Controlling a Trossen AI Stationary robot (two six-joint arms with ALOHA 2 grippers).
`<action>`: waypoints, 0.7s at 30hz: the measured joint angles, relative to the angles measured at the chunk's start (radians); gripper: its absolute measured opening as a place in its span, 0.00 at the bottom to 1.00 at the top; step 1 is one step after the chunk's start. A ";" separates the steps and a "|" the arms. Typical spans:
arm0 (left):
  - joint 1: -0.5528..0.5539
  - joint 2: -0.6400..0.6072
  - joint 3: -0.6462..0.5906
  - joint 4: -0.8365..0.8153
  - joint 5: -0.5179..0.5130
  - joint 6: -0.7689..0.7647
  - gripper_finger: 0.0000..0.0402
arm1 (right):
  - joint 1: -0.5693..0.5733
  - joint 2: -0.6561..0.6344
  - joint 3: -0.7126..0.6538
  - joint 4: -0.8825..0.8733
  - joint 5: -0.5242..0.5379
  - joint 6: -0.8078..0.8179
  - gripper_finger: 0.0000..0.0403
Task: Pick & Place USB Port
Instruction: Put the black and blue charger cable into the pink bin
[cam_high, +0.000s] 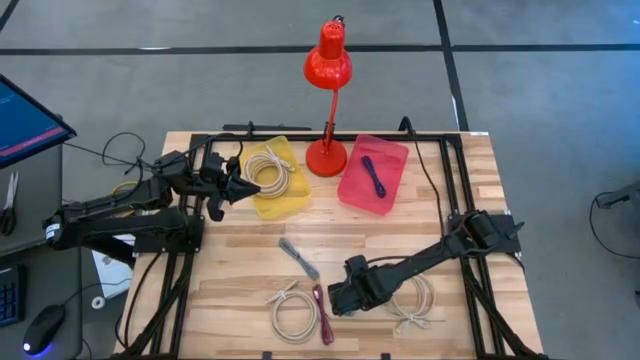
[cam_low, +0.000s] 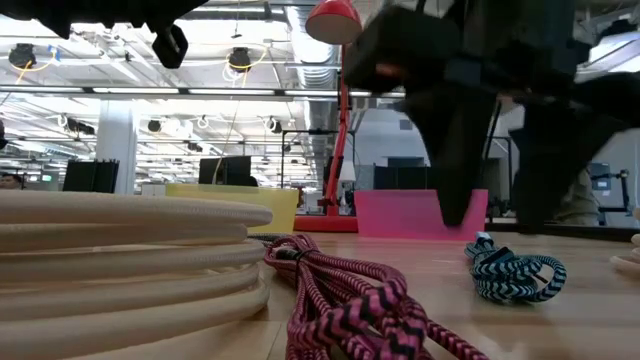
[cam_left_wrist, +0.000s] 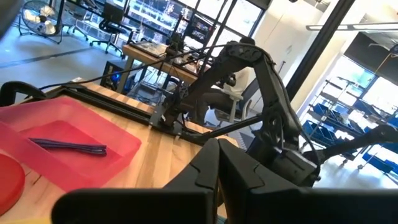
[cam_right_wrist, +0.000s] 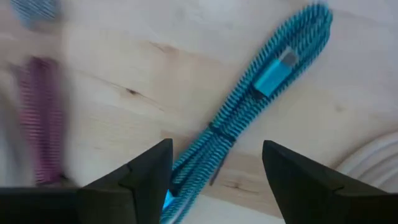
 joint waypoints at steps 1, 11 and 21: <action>0.000 0.000 0.000 0.000 0.000 0.000 0.03 | 0.001 0.007 0.000 -0.002 -0.003 -0.003 0.59; 0.000 0.000 0.000 -0.001 0.000 0.000 0.02 | -0.001 0.052 0.001 0.010 -0.019 -0.030 0.51; 0.000 0.000 0.000 -0.001 0.000 0.000 0.02 | -0.001 0.054 0.001 0.002 -0.016 -0.105 0.09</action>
